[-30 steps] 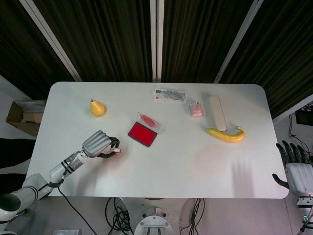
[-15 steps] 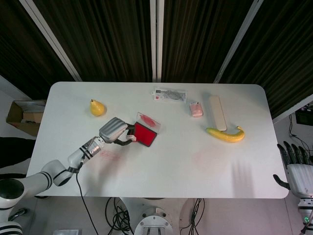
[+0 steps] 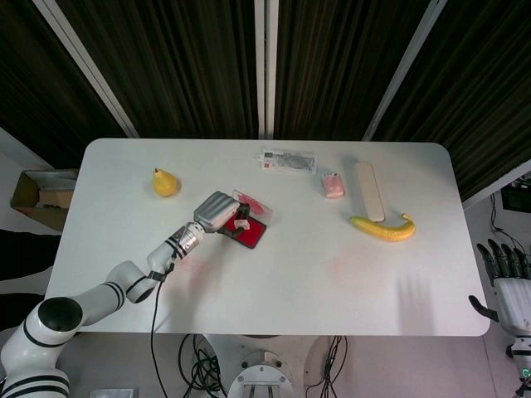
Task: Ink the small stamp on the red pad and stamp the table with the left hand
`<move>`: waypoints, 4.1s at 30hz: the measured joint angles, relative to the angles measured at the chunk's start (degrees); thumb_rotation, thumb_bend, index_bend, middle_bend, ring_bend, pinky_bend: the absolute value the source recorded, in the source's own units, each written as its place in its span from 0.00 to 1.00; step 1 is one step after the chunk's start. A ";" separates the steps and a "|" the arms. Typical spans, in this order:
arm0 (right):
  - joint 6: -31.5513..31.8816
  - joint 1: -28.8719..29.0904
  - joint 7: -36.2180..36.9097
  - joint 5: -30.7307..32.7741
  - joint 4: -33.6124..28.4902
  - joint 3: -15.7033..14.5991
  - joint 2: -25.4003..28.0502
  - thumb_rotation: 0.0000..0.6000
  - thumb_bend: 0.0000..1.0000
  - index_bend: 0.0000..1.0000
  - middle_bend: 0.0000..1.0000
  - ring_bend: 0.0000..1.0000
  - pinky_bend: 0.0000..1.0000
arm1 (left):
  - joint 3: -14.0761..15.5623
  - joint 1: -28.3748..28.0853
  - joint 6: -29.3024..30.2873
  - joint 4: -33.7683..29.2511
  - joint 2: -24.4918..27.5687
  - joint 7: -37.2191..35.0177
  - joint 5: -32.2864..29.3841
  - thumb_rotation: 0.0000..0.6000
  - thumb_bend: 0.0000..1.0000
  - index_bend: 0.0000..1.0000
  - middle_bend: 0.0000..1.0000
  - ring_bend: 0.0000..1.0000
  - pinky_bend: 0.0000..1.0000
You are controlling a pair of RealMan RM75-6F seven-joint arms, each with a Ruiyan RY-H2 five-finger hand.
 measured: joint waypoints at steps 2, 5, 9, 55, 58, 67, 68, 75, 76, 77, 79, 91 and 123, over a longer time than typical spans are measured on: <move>-0.14 0.00 0.23 0.28 0.25 0.12 0.00 1.00 0.10 0.00 0.00 0.00 0.00 | 0.14 -0.41 -0.67 1.90 -0.94 -0.42 -0.06 1.00 0.46 0.66 0.66 1.00 1.00; -0.37 0.07 0.54 0.39 0.59 0.21 -0.07 1.00 0.10 0.00 0.00 0.00 0.00 | 0.57 -0.77 -1.03 4.57 -2.23 -0.56 0.12 1.00 0.46 0.66 0.66 1.00 1.00; -0.69 0.21 0.77 0.38 0.90 0.20 -0.26 1.00 0.10 0.00 0.00 0.00 0.00 | 1.52 -0.90 -1.07 7.11 -3.89 -1.18 0.65 1.00 0.46 0.66 0.66 1.00 1.00; -0.90 0.84 -1.33 -1.50 -0.24 -0.57 -0.90 1.00 0.10 0.00 0.00 0.00 0.00 | 13.29 19.15 15.97 -13.53 16.84 -3.72 4.93 1.00 0.47 0.66 0.64 1.00 1.00; -0.68 0.78 -2.01 -1.88 -0.80 -0.77 -0.97 1.00 0.10 0.00 0.00 0.00 0.00 | 13.68 20.04 16.65 -10.47 15.27 -4.57 5.59 1.00 0.47 0.65 0.64 1.00 1.00; -0.42 0.53 -3.15 -2.00 -1.89 -1.06 -0.82 1.00 0.10 0.00 0.00 0.00 0.00 | 14.19 21.83 16.99 -1.18 10.27 -6.83 6.76 1.00 0.47 0.64 0.63 1.00 1.00; -0.40 0.50 -3.22 -2.00 -1.97 -1.08 -0.79 1.00 0.10 0.00 0.00 0.00 0.00 | 14.23 21.98 17.10 -0.49 9.87 -7.19 6.91 1.00 0.47 0.64 0.63 1.00 1.00; -0.96 0.69 -3.38 -1.79 -1.82 -1.10 -1.06 1.00 0.10 0.00 0.00 0.00 0.00 | 14.16 22.45 18.33 2.19 8.55 -8.79 8.02 1.00 0.46 0.62 0.61 1.00 1.00; -1.01 0.71 -3.39 -1.75 -1.78 -1.10 -1.10 1.00 0.10 0.00 0.00 0.00 0.00 | 14.14 22.43 18.46 2.28 8.57 -8.79 8.19 1.00 0.46 0.60 0.60 1.00 1.00; -1.04 0.72 -3.38 -1.72 -1.73 -1.09 -1.13 1.00 0.10 0.00 0.00 0.00 0.00 | 14.11 22.41 18.55 2.34 8.58 -8.80 8.28 1.00 0.45 0.59 0.60 1.00 1.00; -1.09 0.73 -3.32 -1.65 -1.61 -1.07 -1.19 1.00 0.10 0.00 0.00 0.00 0.00 | 14.09 22.42 18.75 2.60 8.53 -8.82 8.45 1.00 0.43 0.58 0.59 1.00 1.00; -1.14 0.67 -3.07 -1.51 -1.30 -1.10 -1.22 1.00 0.10 0.00 0.00 0.00 0.00 | 14.13 22.62 20.28 4.32 8.00 -9.39 9.56 1.00 0.34 0.45 0.51 1.00 1.00; -1.04 0.67 -1.80 -1.14 -0.61 -0.81 -1.09 1.00 0.10 0.00 0.00 0.00 0.00 | 13.80 25.43 29.13 -4.94 15.52 -4.74 10.92 1.00 0.18 0.31 0.34 0.77 0.92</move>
